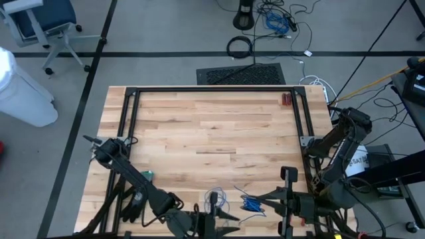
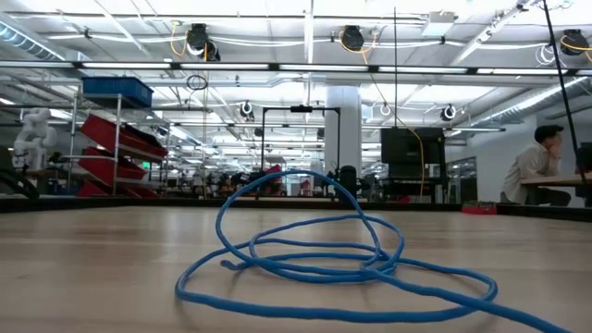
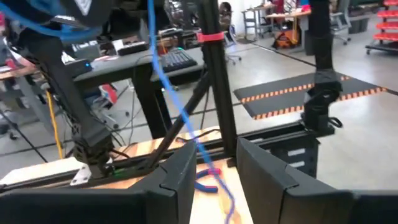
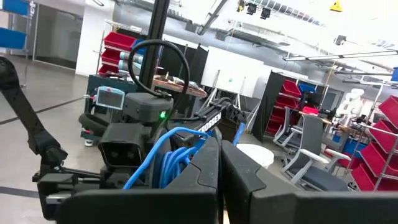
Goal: Coil cords
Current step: Coil the blue wire onto the spool
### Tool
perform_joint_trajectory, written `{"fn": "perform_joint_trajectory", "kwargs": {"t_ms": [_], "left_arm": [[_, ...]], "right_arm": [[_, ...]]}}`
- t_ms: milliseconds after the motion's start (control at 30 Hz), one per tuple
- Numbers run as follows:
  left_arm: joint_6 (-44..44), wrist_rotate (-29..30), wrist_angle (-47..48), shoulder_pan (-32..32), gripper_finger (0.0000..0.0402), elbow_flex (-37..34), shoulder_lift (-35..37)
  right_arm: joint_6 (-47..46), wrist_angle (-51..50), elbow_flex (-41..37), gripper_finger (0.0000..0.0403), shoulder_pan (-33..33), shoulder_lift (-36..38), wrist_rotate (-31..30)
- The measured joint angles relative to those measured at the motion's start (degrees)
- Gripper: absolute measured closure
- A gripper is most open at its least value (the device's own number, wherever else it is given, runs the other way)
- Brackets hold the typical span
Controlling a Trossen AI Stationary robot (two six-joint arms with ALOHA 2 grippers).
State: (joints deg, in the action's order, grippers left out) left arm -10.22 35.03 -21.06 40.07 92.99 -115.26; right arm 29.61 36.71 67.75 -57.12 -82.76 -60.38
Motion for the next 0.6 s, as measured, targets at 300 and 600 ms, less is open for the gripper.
{"fn": "perform_joint_trajectory", "kwargs": {"t_ms": [300, 600], "left_arm": [[0.8, 6.9, -0.6, -0.4, 0.0236, 0.0, -0.3], [3.8, 3.0, -1.3, -1.0, 0.0234, 0.0, -0.4]], "right_arm": [[0.0, 0.0, 0.0, 0.0403, 0.0, 0.0, 0.3], [-0.1, -0.1, 0.0, 0.0403, 0.0, 0.0, 0.3]]}}
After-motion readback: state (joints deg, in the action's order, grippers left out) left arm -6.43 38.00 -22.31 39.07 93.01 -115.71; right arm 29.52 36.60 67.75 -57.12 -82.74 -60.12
